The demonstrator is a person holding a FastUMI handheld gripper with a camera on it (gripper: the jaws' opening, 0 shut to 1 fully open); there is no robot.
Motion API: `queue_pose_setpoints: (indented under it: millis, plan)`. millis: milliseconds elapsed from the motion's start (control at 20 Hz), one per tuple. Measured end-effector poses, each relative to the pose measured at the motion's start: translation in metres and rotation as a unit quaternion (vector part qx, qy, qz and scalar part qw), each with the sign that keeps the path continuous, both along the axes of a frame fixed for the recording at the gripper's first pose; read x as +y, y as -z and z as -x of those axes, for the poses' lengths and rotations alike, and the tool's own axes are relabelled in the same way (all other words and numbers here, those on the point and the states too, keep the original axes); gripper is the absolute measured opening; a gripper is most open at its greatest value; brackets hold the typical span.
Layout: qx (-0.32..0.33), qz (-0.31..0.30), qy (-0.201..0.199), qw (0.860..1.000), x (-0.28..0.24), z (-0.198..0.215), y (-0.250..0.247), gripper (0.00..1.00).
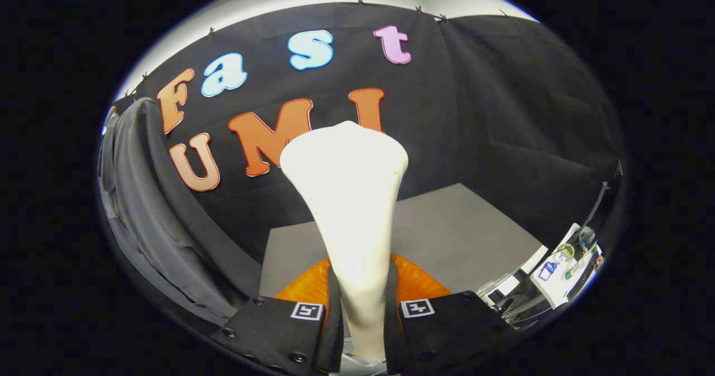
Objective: Iron the clothes twice with a garment steamer, once on the left side and once on the right side.
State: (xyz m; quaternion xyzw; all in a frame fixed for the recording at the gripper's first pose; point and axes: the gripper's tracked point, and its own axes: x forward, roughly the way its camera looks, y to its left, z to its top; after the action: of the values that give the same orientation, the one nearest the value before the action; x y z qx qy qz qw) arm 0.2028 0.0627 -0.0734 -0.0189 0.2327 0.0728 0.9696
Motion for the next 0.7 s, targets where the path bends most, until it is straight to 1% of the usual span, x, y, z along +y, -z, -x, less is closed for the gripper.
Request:
queue_pose_setpoints:
  millis: [200,350,550,700]
  plan:
    - [-0.070,-0.009,-0.016,0.997,0.047,0.048,-0.053,0.37]
    - [-0.104,-0.012,-0.030,0.994,0.083,0.082,-0.078,0.37]
    - [-0.129,-0.019,-0.055,0.990,0.141,0.119,-0.091,0.37]
    - [-0.137,-0.025,-0.072,0.988,0.181,0.137,-0.094,0.37]
